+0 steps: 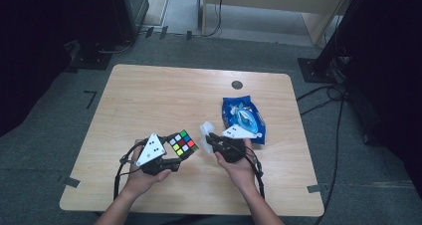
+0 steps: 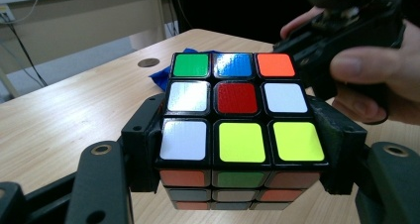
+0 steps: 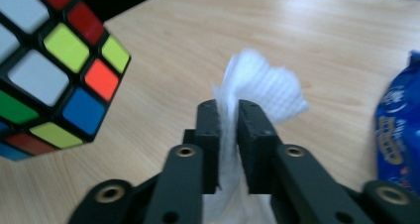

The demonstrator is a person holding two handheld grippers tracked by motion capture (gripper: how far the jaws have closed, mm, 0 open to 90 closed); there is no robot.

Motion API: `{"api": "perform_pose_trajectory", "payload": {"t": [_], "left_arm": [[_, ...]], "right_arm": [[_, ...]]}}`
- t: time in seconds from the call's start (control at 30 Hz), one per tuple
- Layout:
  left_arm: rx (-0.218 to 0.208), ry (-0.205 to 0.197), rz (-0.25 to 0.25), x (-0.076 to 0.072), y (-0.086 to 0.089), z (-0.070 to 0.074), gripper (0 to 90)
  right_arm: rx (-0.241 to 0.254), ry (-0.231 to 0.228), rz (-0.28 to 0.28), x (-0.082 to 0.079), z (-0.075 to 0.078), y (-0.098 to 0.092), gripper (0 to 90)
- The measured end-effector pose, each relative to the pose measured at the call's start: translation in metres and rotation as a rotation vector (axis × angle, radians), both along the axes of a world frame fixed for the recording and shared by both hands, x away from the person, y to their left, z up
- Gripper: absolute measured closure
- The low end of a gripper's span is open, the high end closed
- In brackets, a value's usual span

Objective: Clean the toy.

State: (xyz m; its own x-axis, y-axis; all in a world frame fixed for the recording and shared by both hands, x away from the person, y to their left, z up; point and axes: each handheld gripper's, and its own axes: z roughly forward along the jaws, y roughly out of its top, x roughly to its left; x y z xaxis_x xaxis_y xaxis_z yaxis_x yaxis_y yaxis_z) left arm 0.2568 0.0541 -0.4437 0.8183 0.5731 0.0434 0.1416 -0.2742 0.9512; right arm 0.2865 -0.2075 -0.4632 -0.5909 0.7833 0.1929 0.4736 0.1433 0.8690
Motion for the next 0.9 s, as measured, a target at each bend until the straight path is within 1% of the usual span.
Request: {"api": "perform_pose_trajectory", "payload": {"t": [0.13,0.17,0.2,0.23,0.27,0.3,0.33,0.37,0.43,0.47,0.5,0.6,0.7,0.77,0.83,0.9], "left_arm": [[0.001,0.0,0.004,0.0,-0.001,-0.001,34.2],[0.005,0.0,0.005,0.0,-0.001,-0.002,34.2],[0.007,-0.002,0.006,0.0,-0.001,-0.002,34.2],[0.009,-0.004,0.011,0.0,-0.001,-0.003,34.2],[0.015,-0.006,0.014,0.001,-0.001,-0.004,34.2],[0.018,-0.007,0.017,0.001,-0.002,-0.005,34.2],[0.017,-0.006,0.018,0.001,-0.002,-0.005,34.2],[0.019,-0.008,0.019,0.001,-0.002,-0.006,34.2],[0.021,-0.011,0.023,0.0,-0.003,-0.007,34.2],[0.019,-0.013,0.022,0.0,-0.003,-0.007,34.2],[0.016,-0.015,0.023,0.0,-0.004,-0.008,34.2],[0.014,-0.025,0.029,-0.001,-0.004,-0.008,34.2],[0.007,-0.033,0.033,-0.002,-0.005,-0.008,34.2],[0.01,-0.036,0.033,-0.002,-0.006,-0.008,34.2],[0.01,-0.037,0.035,-0.003,-0.007,-0.009,34.2],[0.012,-0.042,0.036,-0.003,-0.007,-0.009,34.2]], "right_arm": [[0.054,-0.017,-0.011,-0.003,0.01,-0.004,66.3],[0.077,-0.015,-0.01,-0.004,0.013,-0.004,64.7],[0.118,-0.007,0.001,-0.005,0.017,-0.005,61.8],[0.147,0.0,0.007,-0.005,0.02,-0.005,57.8],[0.183,0.01,0.011,-0.006,0.023,-0.005,52.4],[0.205,0.022,0.013,-0.007,0.026,-0.004,48.0],[0.235,0.043,0.016,-0.008,0.03,-0.003,41.5],[0.252,0.051,0.013,-0.009,0.032,-0.002,38.5],[0.293,0.086,0.022,-0.01,0.035,0.0,31.8],[0.321,0.116,0.031,-0.01,0.036,0.002,27.1],[0.34,0.141,0.032,-0.01,0.037,0.003,23.3],[0.406,0.237,0.053,-0.008,0.034,0.007,15.0],[0.466,0.325,0.043,-0.005,0.028,0.009,13.3],[0.498,0.366,0.042,-0.004,0.024,0.009,13.3],[0.523,0.393,0.041,-0.003,0.021,0.009,13.4],[0.536,0.414,0.041,-0.002,0.019,0.009,13.4]]}}
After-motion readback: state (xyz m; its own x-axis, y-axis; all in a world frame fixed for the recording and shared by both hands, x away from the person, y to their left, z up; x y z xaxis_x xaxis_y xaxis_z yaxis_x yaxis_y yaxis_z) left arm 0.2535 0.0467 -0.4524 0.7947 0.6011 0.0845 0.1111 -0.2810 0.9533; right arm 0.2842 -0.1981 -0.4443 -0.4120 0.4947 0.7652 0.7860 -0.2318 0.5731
